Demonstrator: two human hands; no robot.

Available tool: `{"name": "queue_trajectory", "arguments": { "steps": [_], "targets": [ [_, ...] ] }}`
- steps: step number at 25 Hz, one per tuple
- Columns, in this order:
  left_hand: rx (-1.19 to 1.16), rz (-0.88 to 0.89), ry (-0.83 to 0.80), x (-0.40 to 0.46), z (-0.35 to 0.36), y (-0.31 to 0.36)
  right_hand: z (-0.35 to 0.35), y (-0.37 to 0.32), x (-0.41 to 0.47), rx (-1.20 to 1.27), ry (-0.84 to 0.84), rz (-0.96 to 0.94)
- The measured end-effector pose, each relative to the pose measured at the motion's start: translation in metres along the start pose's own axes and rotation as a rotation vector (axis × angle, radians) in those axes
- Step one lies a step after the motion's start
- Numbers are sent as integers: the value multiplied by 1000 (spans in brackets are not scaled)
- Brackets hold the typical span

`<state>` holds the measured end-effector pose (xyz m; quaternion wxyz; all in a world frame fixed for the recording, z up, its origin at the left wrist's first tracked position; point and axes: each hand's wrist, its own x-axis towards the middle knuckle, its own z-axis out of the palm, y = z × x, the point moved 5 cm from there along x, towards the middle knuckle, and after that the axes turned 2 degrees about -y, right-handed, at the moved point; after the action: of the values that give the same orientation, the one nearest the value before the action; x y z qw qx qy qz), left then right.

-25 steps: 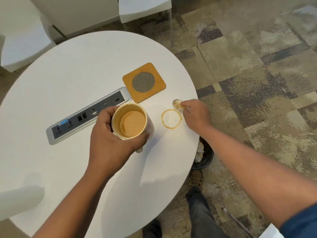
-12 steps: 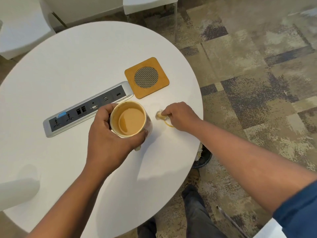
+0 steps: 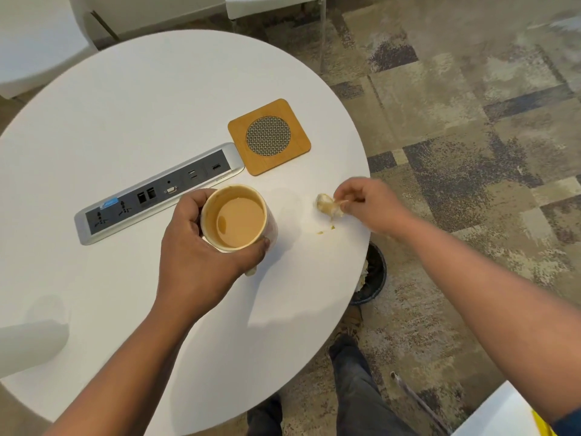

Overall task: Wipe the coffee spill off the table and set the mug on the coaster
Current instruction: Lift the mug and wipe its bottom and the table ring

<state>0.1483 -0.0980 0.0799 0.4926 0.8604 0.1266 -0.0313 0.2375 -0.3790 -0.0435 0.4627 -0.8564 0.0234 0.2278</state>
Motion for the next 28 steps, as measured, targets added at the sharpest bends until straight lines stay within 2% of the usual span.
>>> {"name": "queue_trajectory", "arguments": {
  "steps": [2,4,8,11,15,19,22,28],
  "targets": [
    [-9,-14,0,-1,0,-2,-8,4,11,226,66,42],
    [-9,-17,-2,-1,1,-3,-7,4,23,226,81,64],
    [-2,-20,7,-2,1,-4,-1,0,34,-65,144,64],
    [-7,-28,8,-1,2,-5,3,-5,30,-220,200,-63],
    [-3,-24,14,-1,3,-4,16,-3,22,-387,176,-268],
    [-6,-22,9,-1,4,-4,23,5,16,-584,122,-312],
    [-5,-22,11,-2,4,-5,22,-2,21,-645,182,-380],
    [-2,-22,13,-2,4,-10,14,-24,39,-719,98,-358]
  ]
}}
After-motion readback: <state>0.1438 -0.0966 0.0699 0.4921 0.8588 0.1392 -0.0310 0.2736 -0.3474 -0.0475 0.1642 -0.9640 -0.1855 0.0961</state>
